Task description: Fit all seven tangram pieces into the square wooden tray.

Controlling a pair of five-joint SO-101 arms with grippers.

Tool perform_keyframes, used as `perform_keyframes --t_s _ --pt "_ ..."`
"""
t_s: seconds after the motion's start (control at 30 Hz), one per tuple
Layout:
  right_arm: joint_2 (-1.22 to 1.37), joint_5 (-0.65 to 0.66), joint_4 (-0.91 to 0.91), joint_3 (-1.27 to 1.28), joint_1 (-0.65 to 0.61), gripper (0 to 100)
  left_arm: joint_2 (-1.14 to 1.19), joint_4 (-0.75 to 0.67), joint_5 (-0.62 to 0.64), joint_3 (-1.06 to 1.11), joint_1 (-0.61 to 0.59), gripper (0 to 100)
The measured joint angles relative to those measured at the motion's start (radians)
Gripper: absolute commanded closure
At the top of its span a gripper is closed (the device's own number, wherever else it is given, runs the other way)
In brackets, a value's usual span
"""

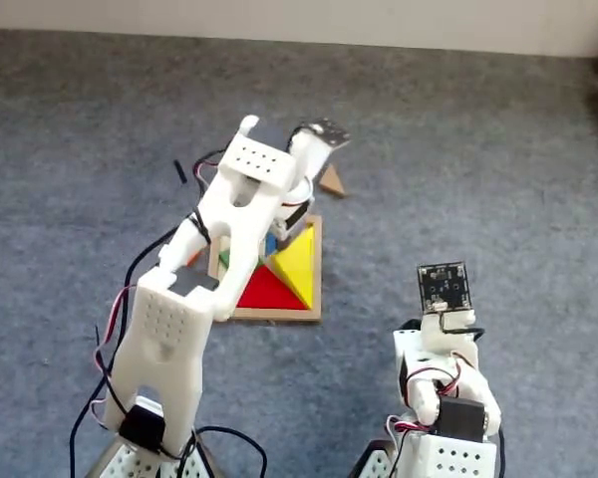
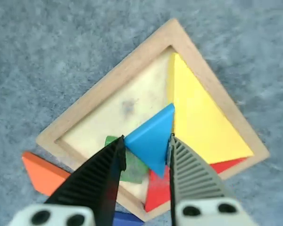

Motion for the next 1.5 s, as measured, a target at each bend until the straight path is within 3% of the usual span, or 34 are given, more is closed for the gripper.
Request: perform_keyframes --t_s 0.23,0.47,0.77,0.9,1.27,1.37,1.5 --pt "0.0 0.0 0.0 0.0 0.006 99.3 -0.084 0.009 0.029 0.0 0.009 99" --pt "0.0 0.0 0.0 0.0 0.006 99.3 -0.089 0.009 0.353 0.0 -0.015 99" --pt "0.0 0.0 0.0 0.0 0.006 99.3 -0.089 0.009 0.569 0.0 -0.078 99" --pt "0.0 0.0 0.0 0.0 0.006 99.3 -0.089 0.009 0.818 0.0 -0.087 99" --pt "0.0 0.0 0.0 0.0 0.006 99.3 -0.081 -0.011 1.734 0.002 -0.087 99" --pt "0.0 0.0 0.0 0.0 0.006 99.3 0.006 -0.044 1.834 0.002 -0.089 99" --pt "0.0 0.0 0.0 0.0 0.006 99.3 0.129 -0.109 1.86 -0.002 -0.083 99"
